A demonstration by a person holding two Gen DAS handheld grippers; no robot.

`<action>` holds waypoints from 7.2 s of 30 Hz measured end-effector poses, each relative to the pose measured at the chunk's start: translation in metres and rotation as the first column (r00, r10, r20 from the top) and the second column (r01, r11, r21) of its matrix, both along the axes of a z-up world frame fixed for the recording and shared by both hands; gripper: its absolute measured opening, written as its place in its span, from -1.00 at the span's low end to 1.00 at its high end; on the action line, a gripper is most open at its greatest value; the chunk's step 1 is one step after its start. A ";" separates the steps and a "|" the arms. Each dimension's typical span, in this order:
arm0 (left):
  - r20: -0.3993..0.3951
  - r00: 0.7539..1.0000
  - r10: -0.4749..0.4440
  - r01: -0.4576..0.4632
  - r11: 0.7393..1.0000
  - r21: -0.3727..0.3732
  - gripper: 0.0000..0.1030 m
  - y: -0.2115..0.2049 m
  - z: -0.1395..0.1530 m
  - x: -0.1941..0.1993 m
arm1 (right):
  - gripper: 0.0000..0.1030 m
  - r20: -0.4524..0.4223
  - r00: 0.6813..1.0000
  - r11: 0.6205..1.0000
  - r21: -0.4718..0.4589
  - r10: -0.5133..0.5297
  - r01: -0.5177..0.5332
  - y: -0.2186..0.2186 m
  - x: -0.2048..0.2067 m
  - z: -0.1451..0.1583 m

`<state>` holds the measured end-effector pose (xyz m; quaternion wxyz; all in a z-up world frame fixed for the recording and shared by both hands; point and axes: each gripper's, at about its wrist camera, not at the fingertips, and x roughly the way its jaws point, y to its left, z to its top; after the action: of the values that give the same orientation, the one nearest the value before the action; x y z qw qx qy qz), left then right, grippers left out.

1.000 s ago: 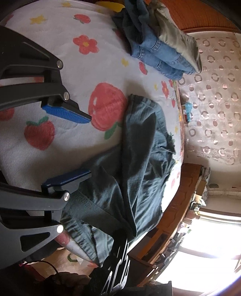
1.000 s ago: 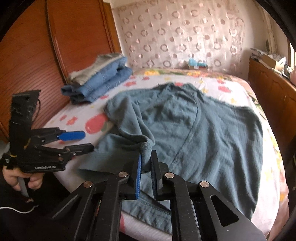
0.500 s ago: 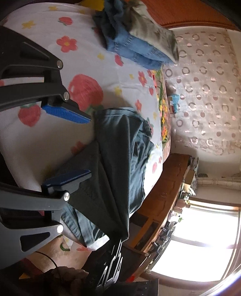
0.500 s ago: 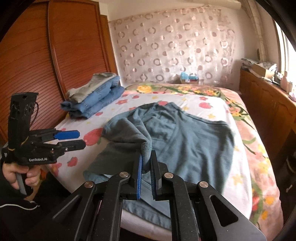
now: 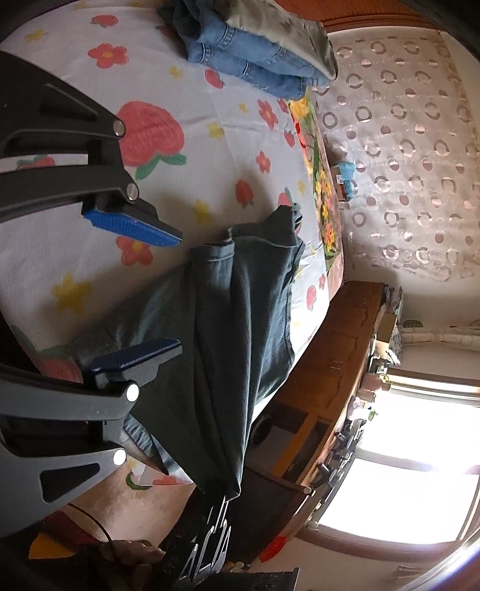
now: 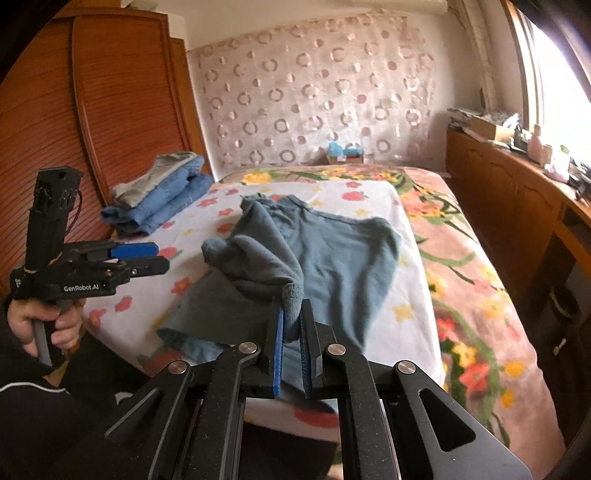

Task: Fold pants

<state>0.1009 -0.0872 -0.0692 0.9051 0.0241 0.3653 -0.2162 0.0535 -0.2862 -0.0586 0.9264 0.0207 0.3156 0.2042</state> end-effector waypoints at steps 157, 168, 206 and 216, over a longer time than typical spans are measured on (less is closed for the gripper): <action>-0.033 0.999 0.040 -0.038 0.998 0.045 -0.01 0.009 -0.031 -0.001 | -0.59 -0.179 0.957 0.959 -0.213 -0.227 0.188 -0.059 0.196 -0.031; -0.025 0.999 0.023 -0.022 0.999 0.041 -0.01 0.004 -0.027 -0.005 | -0.59 -0.140 0.987 0.989 -0.136 -0.084 0.065 -0.038 0.122 -0.013; -0.099 0.993 -0.070 0.077 0.994 0.077 -0.01 -0.025 -0.042 -0.011 | -0.81 -0.180 0.983 1.000 -0.021 -0.022 0.019 -0.023 0.021 -0.035; -0.088 0.994 -0.068 0.073 0.995 0.062 -0.01 -0.023 -0.039 -0.012 | -0.83 -0.186 0.982 0.999 -0.047 -0.015 0.006 -0.019 0.005 -0.032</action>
<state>0.0892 -0.1099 -0.1083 0.8791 0.0570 0.4096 -0.2369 0.0583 -0.3050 -0.0910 0.8941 0.0199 0.4057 0.1889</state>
